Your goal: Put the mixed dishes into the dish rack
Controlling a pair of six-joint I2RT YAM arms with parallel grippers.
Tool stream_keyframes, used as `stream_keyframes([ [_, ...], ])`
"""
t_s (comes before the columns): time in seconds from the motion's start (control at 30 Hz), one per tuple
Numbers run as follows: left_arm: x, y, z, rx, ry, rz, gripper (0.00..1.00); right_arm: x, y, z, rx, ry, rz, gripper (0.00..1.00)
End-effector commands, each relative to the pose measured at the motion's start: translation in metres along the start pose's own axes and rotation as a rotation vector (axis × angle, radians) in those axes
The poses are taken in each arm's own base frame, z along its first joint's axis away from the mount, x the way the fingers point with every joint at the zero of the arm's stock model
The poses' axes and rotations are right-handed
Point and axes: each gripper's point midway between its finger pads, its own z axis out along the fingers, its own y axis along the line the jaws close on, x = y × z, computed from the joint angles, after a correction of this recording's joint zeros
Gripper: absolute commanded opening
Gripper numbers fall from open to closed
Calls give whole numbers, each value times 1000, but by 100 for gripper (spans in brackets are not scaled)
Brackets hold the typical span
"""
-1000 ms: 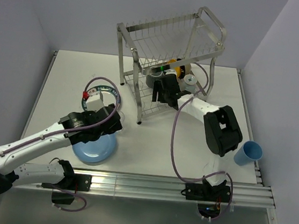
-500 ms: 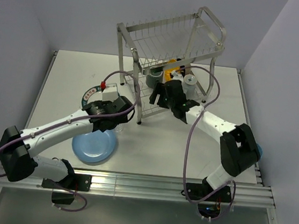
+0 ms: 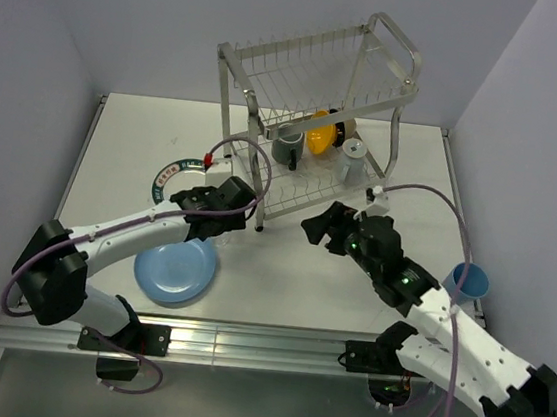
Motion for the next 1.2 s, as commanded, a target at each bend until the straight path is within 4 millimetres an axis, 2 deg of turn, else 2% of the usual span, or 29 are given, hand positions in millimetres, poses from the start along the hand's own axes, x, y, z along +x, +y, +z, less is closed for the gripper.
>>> stream_keyframes([
  [0.0,2,-15,11,43,7,14,67,-11,-6,-25,32,-39,4,87],
  [0.1,14,-15,19,46,29,19,66,-21,-12,-50,35,-97,0,87],
  [0.17,19,-15,23,40,43,22,64,-18,-18,-57,40,-100,4,87],
  [0.23,28,-11,30,10,67,32,59,-20,-15,-65,5,-123,18,87],
  [0.27,30,-10,32,-1,74,32,54,-20,-16,-67,2,-126,19,87],
  [0.3,33,-9,34,-13,84,31,45,-21,-15,-69,-5,-133,19,87],
  [0.37,39,-8,37,-24,100,33,38,-24,-16,-74,1,-140,13,87],
  [0.4,41,-8,38,-26,104,30,26,-25,-16,-76,8,-140,13,87],
  [0.47,43,-6,37,-28,112,24,12,-25,-15,-78,17,-126,9,87],
  [0.5,43,-5,35,-26,113,17,0,-25,-15,-77,20,-119,9,86],
  [0.57,40,-3,25,-2,105,-3,0,-23,-11,-78,4,-100,17,87],
  [0.67,23,-3,-3,75,74,-51,0,-14,1,-74,-46,-41,21,87],
  [0.7,10,-8,-23,146,50,-82,0,-11,4,-73,-60,-23,26,87],
  [0.77,-8,-18,-47,253,17,-101,0,-7,12,-70,-99,-7,41,87],
  [0.8,-24,-22,-72,342,-24,-132,0,-4,19,-71,-136,15,62,87],
  [0.83,-27,-32,-89,434,-11,-136,0,-7,28,-72,-183,6,73,87],
  [0.87,-38,-40,-106,519,-35,-151,0,-1,32,-72,-215,26,82,87],
  [0.9,-50,-44,-132,615,-73,-174,0,0,40,-73,-256,38,109,87],
  [0.93,-51,-51,-151,711,-63,-172,0,1,55,-78,-336,56,121,88],
  [0.97,-53,-54,-162,764,-68,-184,0,5,60,-79,-368,77,134,87],
  [1.0,-64,-56,-183,845,-111,-206,0,6,68,-83,-411,93,168,87],
  [1.03,-63,-58,-192,893,-106,-209,0,3,84,-91,-501,102,178,87],
  [1.07,-65,-59,-201,931,-107,-222,0,6,89,-94,-539,114,197,87],
  [1.1,-73,-61,-216,994,-142,-240,0,-3,103,-102,-614,98,240,87],
  [1.17,-70,-64,-225,1062,-128,-267,0,0,111,-108,-680,122,276,87],
])
